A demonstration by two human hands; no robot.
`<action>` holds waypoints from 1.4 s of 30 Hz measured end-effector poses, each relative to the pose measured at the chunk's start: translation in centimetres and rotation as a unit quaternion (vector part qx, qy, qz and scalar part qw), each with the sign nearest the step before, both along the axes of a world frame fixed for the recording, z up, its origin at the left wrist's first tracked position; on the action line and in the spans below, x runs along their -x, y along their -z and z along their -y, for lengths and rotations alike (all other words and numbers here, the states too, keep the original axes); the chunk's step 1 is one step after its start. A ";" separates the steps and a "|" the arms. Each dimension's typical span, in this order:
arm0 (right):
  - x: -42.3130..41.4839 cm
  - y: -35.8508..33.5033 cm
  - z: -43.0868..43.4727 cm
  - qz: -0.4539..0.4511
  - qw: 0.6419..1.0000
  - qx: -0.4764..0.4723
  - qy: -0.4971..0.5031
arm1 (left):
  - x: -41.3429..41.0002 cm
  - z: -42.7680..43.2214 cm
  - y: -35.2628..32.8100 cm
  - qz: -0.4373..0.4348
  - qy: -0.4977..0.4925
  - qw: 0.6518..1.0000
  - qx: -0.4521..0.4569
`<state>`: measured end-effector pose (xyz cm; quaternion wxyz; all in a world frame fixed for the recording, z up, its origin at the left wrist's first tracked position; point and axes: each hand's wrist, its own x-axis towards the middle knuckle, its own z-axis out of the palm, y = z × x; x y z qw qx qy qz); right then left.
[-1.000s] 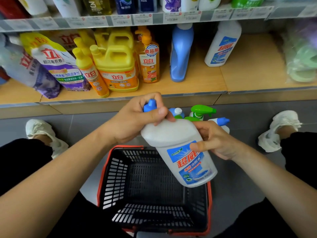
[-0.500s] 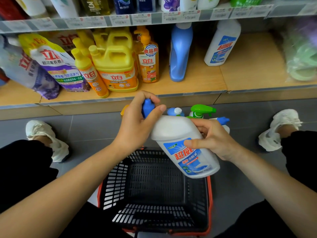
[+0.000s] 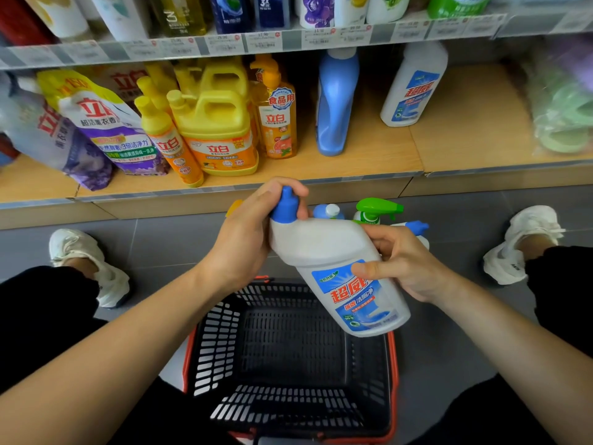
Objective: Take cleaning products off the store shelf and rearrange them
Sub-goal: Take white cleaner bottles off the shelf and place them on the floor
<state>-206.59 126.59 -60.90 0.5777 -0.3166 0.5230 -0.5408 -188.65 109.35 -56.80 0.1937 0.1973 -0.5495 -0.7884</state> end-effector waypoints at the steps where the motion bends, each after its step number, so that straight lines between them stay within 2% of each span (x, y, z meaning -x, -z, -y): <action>1: 0.0 0.0 0.0 -0.001 1.000 0.001 0.001 | 0.0 -0.2 0.1 -0.002 -0.008 1.000 0.015; 7: -0.2 0.0 0.2 0.002 1.000 -0.004 0.024 | -0.3 0.3 0.9 -0.024 -0.039 0.997 0.059; 9: -0.2 -0.2 0.3 0.015 0.998 -0.014 0.060 | -0.4 0.2 1.4 0.014 -0.027 0.997 0.065; 12: -0.3 -0.6 0.5 0.042 0.991 -0.018 0.126 | -0.7 -1.1 2.4 0.084 0.015 0.996 0.024; 15: -0.6 -1.5 0.9 0.061 0.982 -0.022 0.175 | -0.9 -2.4 3.2 0.115 0.081 0.990 -0.001; 20: -0.7 -2.4 1.3 0.080 0.970 -0.036 0.227 | -0.9 -3.9 3.9 0.159 0.120 0.980 -0.003; 23: -0.5 -2.6 1.3 0.100 0.965 -0.049 0.237 | -0.9 -3.9 4.3 0.163 0.107 0.981 -0.020; 27: 0.6 -2.8 1.0 0.126 0.965 -0.015 0.231 | -0.9 -3.4 4.2 0.154 0.067 0.982 -0.085; 29: 1.0 -2.9 1.1 0.101 0.969 -0.001 0.227 | -0.9 -2.9 3.9 0.151 0.057 0.982 -0.103; 33: 1.0 -2.6 1.4 0.067 0.971 0.017 0.228 | -0.4 -1.7 3.2 0.146 0.078 0.983 -0.079; 36: 0.9 -2.6 1.8 0.045 0.971 0.028 0.232 | -0.4 -0.8 3.0 0.111 0.082 0.986 -0.092; 39: 0.8 -2.5 2.2 0.060 0.963 0.022 0.263 | -0.8 0.0 2.9 0.046 0.108 0.992 -0.047; 42: 0.9 -2.4 2.3 0.082 0.957 0.005 0.277 | -0.5 0.4 2.5 0.042 0.119 0.987 0.096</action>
